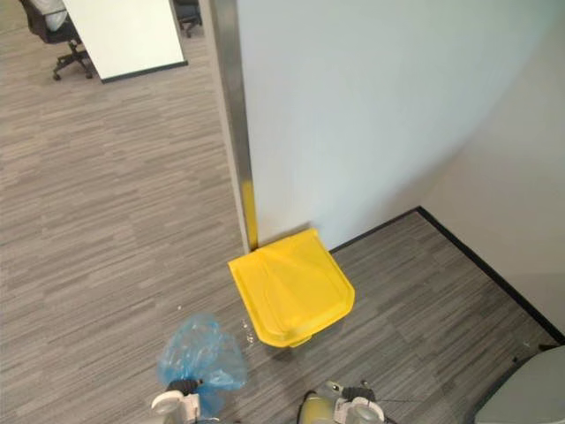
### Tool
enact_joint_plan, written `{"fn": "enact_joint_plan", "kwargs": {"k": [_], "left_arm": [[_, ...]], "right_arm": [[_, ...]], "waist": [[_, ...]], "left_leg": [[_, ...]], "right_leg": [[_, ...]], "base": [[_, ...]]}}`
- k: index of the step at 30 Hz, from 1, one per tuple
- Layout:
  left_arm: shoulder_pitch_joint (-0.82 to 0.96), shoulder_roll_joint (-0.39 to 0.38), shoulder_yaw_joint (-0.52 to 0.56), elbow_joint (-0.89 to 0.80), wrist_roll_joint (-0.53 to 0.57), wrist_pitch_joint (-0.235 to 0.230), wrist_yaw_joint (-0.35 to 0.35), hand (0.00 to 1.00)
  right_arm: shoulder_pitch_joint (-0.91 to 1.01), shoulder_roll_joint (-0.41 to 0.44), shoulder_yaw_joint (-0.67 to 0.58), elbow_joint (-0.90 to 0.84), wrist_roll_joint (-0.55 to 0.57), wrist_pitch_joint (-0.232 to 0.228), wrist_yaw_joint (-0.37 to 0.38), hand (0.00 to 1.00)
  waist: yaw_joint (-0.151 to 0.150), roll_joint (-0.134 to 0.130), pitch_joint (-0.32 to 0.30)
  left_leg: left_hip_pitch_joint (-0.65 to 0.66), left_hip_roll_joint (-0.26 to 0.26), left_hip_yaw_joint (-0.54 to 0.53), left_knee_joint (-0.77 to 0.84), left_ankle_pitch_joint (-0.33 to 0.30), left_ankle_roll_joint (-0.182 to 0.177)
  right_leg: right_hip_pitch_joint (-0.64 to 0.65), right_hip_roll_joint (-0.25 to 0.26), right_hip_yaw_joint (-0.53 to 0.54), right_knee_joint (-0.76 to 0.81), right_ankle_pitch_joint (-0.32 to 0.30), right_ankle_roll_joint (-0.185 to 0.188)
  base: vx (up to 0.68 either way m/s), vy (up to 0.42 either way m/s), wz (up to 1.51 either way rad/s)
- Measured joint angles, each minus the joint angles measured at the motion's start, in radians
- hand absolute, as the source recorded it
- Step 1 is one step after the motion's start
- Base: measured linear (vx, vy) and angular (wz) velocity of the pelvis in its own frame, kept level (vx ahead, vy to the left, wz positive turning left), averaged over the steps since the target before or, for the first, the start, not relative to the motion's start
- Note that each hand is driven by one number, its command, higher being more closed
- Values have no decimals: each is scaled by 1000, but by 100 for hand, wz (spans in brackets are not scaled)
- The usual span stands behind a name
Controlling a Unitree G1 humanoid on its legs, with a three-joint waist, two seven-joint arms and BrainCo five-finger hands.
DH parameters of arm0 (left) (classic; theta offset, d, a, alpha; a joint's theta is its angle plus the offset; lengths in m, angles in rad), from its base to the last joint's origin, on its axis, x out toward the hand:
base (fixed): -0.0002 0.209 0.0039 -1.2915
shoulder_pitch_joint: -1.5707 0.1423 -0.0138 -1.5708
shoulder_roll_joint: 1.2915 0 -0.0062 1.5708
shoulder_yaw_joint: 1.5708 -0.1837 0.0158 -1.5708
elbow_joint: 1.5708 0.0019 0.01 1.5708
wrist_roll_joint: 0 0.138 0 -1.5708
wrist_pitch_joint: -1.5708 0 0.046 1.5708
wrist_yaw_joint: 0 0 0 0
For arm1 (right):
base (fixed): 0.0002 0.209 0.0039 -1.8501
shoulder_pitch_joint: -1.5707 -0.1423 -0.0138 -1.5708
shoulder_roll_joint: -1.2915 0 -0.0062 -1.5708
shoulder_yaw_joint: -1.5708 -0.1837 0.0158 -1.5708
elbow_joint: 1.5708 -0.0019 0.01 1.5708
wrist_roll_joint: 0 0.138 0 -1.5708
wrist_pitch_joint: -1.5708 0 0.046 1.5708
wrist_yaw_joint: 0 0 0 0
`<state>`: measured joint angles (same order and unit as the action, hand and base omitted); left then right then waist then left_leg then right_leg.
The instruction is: Gather rubbish on tea table into small bin, then transfer packed bag to large trash can.
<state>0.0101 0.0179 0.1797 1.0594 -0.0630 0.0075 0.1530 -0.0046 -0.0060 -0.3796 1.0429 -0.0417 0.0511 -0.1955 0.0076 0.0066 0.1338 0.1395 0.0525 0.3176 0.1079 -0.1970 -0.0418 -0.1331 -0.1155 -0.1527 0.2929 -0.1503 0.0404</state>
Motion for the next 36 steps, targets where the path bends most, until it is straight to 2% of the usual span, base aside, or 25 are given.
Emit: {"fn": "enact_joint_plan", "kwargs": {"k": [1, 4, 6, 8, 11, 16, 20, 24, 26, 28, 31, 32, 33, 36], "left_arm": [[8, 1, 0, 1, 0, 0, 0, 100], [15, 6, -4, 5, 0, 0, 0, 100], [-1, 9, -30, 11, 0, 1, 0, 100], [-7, 18, -54, 11, 0, 1, -1, 100], [-8, 16, -92, 12, 1, 4, -3, 100], [-2, 15, -79, 14, 1, 6, -3, 100], [4, 5, -26, 13, 2, 6, -2, 100], [4, -4, 29, 4, 3, 5, -2, 100], [9, -6, 40, 1, 4, 5, -1, 100], [20, -5, 40, -12, 7, 5, -1, 100], [17, -3, 69, -8, 21, 7, 0, 100], [14, 0, 69, -8, 22, 7, 1, 100], [8, 7, 67, -9, 22, 7, 0, 100], [-6, 22, 59, -9, 34, 7, 0, 100]], "right_arm": [[1, -5, 0, 11, 0, 0, 0, 0], [-6, -16, 0, 40, 1, -1, 0, 0], [-6, -17, -4, 42, 3, -1, -2, 0], [-6, -21, -13, 45, 4, 0, -2, 0], [-5, -34, -28, 57, 4, 6, -1, 0], [-20, -36, -30, 78, 4, 7, -1, 0], [-16, -30, -26, 75, 4, 7, -1, 0], [-15, -29, -3, 67, 4, 7, -2, 0], [-11, -29, 11, 45, 4, 7, -2, 0], [5, -22, 40, 5, 4, 3, -2, 0], [4, -23, 45, -52, 6, -5, -1, 0], [-1, -24, 45, -55, 6, -4, -2, 0], [-11, -24, 45, -51, 5, -3, -2, 0], [-35, -12, 38, -48, 6, -4, -9, 0]], "waist": [[1, 9, -7], [1, 6, -17], [1, 8, -22], [4, 10, -23], [-1, 20, -23], [1, 22, -23], [3, 20, -20], [13, 9, -7], [23, 11, -3], [23, 0, 8], [16, 9, 30], [16, 1, 35], [26, -10, 44], [31, -29, 73]], "left_leg": [[-2, 21, -1, 0, 2, -14], [-31, 51, -11, 6, 8, -33], [-53, 62, -29, 12, 19, -44], [-51, 56, -42, -13, 34, -49], [-31, 48, -70, -66, 61, -48], [-26, 32, -68, -58, 61, -46], [6, 24, -51, -52, 49, -31], [2, 27, -23, -15, 9, -17], [2, 33, -3, 24, -24, -14], [-3, 29, 0, 84, -76, -1], [5, 30, -17, 166, -128, 31], [12, 30, -16, 178, -139, 34], [29, 30, -12, 190, -154, 30], [52, 42, 3, 265, -221, 14]], "right_leg": [[17, 27, 0, -42, 15, -6], [31, 59, -13, -93, 35, -17], [33, 68, -41, -124, 55, -37], [33, 72, -51, -135, 66, -51], [66, 86, -51, -191, 100, -49], [75, 98, 25, -250, 158, -45], [101, 99, 70, -265, 170, -42], [95, 101, 114, -274, 189, -30], [87, 99, 132, -243, 174, -16], [42, 85, 138, -115, 113, 4], [-133, 40, 65, 244, 84, 14], [-166, 27, 39, 279, 72, 8], [-205, 18, 16, 262, 74, 7], [-242, 29, -7, 51, 122, 31]], "base": [[-25, -140, -9], [2, -145, 4], [46, -106, 23], [29, -55, 16], [68, -6, 16], [15, 34, -35], [-46, 34, -30], [-90, 26, -32], [-90, 31, -41], [-87, 58, -21], [-83, 68, 1], [4, 33, 4], [74, -13, -7], [148, -92, -2]]}}
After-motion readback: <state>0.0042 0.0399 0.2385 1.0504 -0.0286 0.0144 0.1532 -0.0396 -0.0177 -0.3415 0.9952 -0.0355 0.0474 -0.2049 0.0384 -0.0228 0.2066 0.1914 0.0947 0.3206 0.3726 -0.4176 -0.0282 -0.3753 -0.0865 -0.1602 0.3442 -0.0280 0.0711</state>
